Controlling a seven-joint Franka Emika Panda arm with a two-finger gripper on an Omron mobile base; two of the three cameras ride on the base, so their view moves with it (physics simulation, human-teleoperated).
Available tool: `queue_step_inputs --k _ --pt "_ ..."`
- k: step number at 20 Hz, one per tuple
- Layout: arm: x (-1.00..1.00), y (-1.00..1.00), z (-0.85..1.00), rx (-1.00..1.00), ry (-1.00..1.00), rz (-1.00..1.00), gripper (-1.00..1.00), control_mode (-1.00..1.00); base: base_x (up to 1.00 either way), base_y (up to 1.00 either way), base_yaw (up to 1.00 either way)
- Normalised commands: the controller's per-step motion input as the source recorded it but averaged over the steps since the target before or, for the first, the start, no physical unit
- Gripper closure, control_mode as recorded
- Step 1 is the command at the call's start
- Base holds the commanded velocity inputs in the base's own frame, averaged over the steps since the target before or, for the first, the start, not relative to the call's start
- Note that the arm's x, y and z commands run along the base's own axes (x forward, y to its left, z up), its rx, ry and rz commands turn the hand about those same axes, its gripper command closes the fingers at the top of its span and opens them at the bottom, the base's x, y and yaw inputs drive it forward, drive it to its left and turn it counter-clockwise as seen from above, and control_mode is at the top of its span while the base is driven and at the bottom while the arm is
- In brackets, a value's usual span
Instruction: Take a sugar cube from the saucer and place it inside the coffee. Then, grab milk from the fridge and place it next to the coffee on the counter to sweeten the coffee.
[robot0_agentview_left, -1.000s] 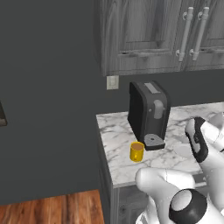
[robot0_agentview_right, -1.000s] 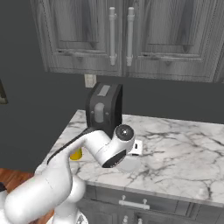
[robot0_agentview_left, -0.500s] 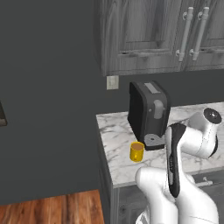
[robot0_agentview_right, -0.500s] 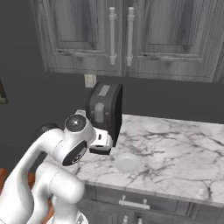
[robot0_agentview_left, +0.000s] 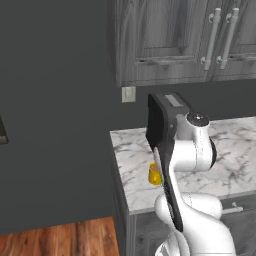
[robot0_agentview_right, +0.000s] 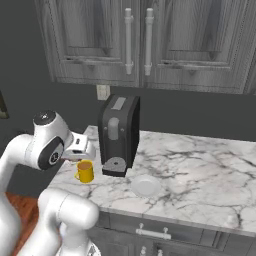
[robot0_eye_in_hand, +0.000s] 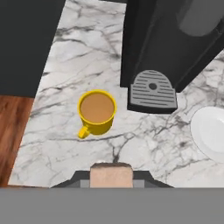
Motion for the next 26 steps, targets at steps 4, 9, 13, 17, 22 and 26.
queue_step_inputs --k 4,9,13,17,22,26 --pt "0.21 0.43 -0.45 0.0 0.17 0.0 1.0 -1.0 0.0 0.0 0.0" --pt "0.45 0.0 -0.27 0.0 0.14 0.0 1.0 -1.0 0.0 0.0 0.0" --pt "0.38 0.0 0.0 0.0 0.11 0.0 1.0 -1.0 0.0 0.0 0.0" --pt "0.32 0.0 0.0 0.0 0.14 0.0 1.0 -1.0 0.0 0.0 0.0" --pt "0.25 -0.01 -0.13 0.0 0.14 0.0 1.0 -1.0 0.0 0.0 0.0" --pt "0.2 0.0 -0.25 0.0 0.1 0.0 1.0 -1.0 0.0 0.0 0.0"
